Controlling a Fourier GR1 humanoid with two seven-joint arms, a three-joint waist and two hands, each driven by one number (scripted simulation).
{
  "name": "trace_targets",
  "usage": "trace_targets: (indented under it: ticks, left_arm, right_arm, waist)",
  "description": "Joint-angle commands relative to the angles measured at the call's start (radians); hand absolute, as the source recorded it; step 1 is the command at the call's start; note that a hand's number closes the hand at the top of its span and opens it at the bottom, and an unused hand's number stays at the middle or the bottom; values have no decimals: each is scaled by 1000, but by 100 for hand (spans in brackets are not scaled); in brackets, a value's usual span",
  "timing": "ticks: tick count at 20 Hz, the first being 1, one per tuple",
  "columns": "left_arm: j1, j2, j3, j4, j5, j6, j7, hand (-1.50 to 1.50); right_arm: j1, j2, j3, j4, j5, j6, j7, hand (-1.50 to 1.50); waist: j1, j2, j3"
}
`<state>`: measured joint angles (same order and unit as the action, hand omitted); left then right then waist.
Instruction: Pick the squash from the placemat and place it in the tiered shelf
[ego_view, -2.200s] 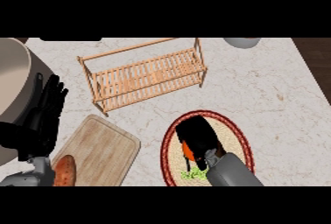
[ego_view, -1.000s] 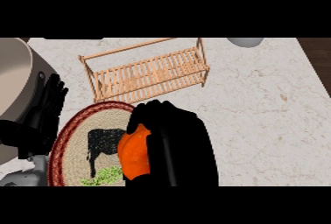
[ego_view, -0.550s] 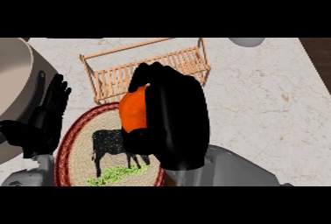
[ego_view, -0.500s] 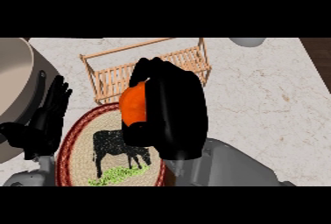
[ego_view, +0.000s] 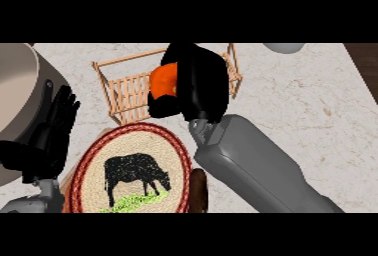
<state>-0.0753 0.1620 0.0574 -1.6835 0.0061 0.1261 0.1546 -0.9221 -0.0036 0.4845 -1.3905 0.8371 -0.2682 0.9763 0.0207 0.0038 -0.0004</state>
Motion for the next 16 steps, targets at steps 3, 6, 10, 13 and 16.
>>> trace_targets:
  ticks: [3,6,10,13,16]
  left_arm:
    - [-45,15,11,-33,-1,1,65,0]
    - [13,-44,-29,6,-41,26,-34,0]
    - [18,9,24,-32,10,-26,1,0]
    - [-63,-8,9,17,-18,5,25,0]
    - [-54,-6,17,20,-11,-4,17,0]
  right_arm:
    - [-48,3,-57,228,-49,-200,-112,150]
    - [-81,3,-29,307,-103,-257,-175,150]
    - [-160,4,-28,417,-155,-276,-161,150]
    - [-129,4,-51,501,-267,-424,-273,150]
    - [-204,4,-27,580,-378,-394,-275,-150]
  waist:
    - [3,0,1]
    - [-1,0,0]
    - [3,-1,0]
    - [14,6,0]
    - [19,5,0]
